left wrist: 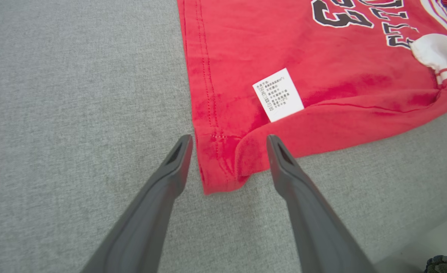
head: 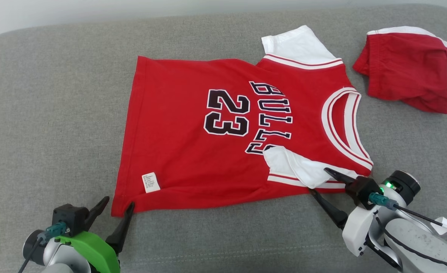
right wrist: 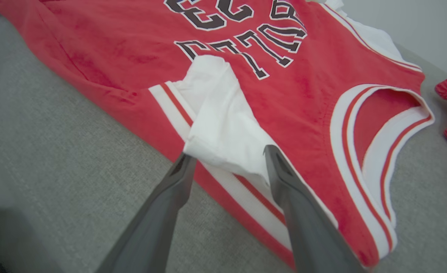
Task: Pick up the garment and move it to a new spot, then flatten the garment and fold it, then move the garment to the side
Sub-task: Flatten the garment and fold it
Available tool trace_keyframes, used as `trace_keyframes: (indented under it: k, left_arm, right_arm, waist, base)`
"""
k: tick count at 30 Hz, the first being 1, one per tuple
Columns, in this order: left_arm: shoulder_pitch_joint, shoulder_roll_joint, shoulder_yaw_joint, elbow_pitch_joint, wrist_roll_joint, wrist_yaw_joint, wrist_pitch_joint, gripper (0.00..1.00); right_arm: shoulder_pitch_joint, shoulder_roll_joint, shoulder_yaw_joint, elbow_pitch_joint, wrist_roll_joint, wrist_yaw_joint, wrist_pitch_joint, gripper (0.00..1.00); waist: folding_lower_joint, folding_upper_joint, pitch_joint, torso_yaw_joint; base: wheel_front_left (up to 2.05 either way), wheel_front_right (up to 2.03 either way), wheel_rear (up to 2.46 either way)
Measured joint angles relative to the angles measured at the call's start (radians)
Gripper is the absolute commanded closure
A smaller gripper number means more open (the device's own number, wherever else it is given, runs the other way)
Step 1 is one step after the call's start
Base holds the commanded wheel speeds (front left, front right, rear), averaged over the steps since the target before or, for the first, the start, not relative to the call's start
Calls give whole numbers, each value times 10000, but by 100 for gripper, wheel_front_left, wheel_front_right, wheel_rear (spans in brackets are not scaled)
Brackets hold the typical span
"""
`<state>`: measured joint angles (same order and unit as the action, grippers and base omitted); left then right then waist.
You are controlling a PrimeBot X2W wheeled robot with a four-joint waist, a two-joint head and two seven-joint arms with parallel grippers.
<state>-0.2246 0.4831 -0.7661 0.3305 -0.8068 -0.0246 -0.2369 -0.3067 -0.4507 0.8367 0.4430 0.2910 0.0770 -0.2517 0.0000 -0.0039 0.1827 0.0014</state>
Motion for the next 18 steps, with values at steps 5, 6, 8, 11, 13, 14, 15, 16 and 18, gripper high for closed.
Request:
trace_keyframes:
  k: [5,6,8,11,13,14,15,16,18]
  left_arm:
    - [1,-2,-19,0,-13,0,75,0]
    - [2,-2,-42,0,-13,0,79,0]
    - [2,-2,-71,2,-13,0,86,0]
    - [3,-2,-79,2,-13,0,88,0]
    - [3,-2,-79,0,-13,0,86,0]
    - [3,-2,-77,0,-12,0,86,0]
    - [2,0,-77,0,-8,12,86,0]
    - [1,12,-90,2,29,88,86,0]
    - [-6,119,-167,40,234,194,176,0]
  right_arm:
    - [0,35,-36,151,0,6,0,51]
    - [0,63,-29,182,0,12,0,65]
    - [0,84,-27,211,0,21,0,100]
    - [0,96,-29,232,0,23,0,100]
    - [0,115,-44,236,0,25,0,100]
    - [0,134,-79,226,2,33,0,100]
    - [0,159,-136,213,8,33,0,100]
    - [0,182,-196,196,35,35,0,100]
    - [-1,203,-284,171,79,35,0,100]
  waist:
    - [0,0,-19,28]
    - [0,0,-23,39]
    - [0,0,-28,49]
    - [0,0,-35,58]
    - [0,0,-40,65]
    - [0,0,-41,66]
    - [0,0,-41,66]
    - [0,0,-40,65]
    - [0,0,-36,60]
  base:
    - [0,0,0]
    - [0,0,0]
    - [0,0,0]
    - [0,0,0]
    - [0,0,0]
    - [0,0,0]
    - [0,0,0]
    - [0,0,0]
    - [0,0,0]
